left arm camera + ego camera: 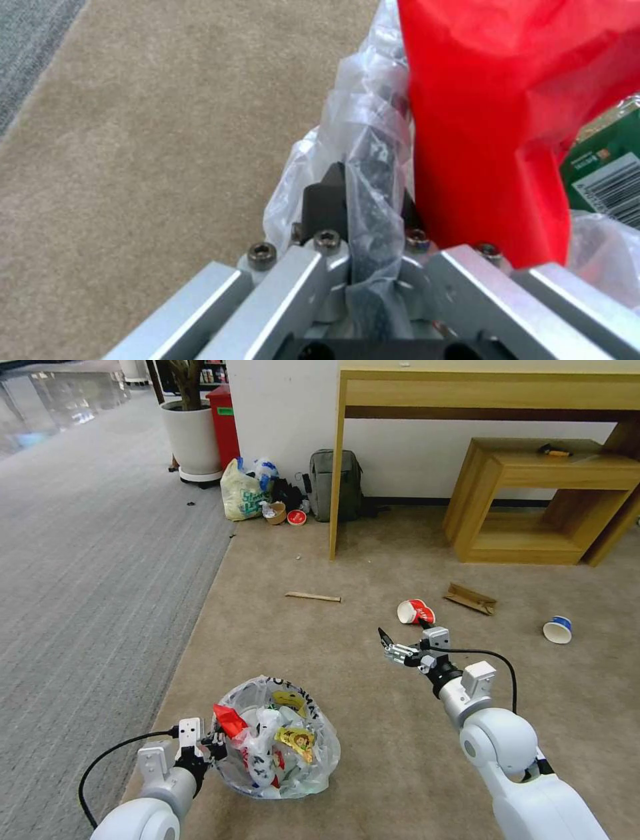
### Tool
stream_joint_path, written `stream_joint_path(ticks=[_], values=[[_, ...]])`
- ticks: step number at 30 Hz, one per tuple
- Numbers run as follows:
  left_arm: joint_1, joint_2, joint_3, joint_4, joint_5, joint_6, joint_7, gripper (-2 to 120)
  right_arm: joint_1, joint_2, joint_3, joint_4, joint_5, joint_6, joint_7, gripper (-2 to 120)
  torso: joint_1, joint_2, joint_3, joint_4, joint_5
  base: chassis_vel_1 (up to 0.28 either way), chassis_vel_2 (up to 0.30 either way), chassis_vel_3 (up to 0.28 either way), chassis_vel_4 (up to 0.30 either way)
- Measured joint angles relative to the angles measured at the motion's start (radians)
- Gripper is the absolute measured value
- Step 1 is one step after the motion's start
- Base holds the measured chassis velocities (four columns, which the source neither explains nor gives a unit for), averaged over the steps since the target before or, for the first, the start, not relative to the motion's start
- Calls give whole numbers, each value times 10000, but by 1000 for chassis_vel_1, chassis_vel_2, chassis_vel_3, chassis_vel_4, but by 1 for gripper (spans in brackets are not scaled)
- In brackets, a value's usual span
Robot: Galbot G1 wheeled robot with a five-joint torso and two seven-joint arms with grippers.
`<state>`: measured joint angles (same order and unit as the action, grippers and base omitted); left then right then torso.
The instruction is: Pick up the trash bin and place the garbage on the floor into it.
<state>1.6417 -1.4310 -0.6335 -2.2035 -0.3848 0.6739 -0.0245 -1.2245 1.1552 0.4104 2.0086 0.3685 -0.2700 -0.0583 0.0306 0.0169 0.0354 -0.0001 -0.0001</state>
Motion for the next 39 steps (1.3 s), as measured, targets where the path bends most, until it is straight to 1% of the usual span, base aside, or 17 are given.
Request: stream_joint_path(ticks=[9,19,20,23,24,27,30,32,39], values=[[50,-43,17,-54,51,-22,10,0,-62,-17,62,47,12,-3,-25,100,0,-1,0,-1,5,-144,-149,149,150],[124,-78,26,-109,140,-35,34,0,-146,-14,133,87,23,-3,-97,100,0,-1,0,-1,0,-186,-175,184,179],[136,-86,26,-121,151,-38,35,0,-166,-13,161,99,24,-2,-110,100,0,0,0,0,4,-167,-175,194,197],[166,-111,45,-128,225,-67,72,0,-227,-12,245,130,29,8,-145,100,0,-1,1,0,-2,-193,-179,193,209],[181,-121,53,-128,255,-73,91,0,-261,-11,280,137,30,14,-161,100,0,0,0,-1,4,-229,-204,203,208],[195,-128,57,-128,283,-90,100,0,-314,-9,343,155,30,22,-178,100,0,-1,1,-2,-1,-234,-214,210,218],[223,-131,61,-132,286,-100,108,0,-363,-9,378,181,30,29,-189,100,0,0,0,-1,6,-231,-245,226,244],[261,-131,60,-133,290,-118,114,0,-404,-6,400,200,28,35,-196,100,0,0,0,-2,-1,-236,-242,238,238],[374,-127,62,-143,298,-190,122,0,-472,-6,421,256,20,39,-207,100,1,-1,1,-1,2,-225,-244,226,234]])
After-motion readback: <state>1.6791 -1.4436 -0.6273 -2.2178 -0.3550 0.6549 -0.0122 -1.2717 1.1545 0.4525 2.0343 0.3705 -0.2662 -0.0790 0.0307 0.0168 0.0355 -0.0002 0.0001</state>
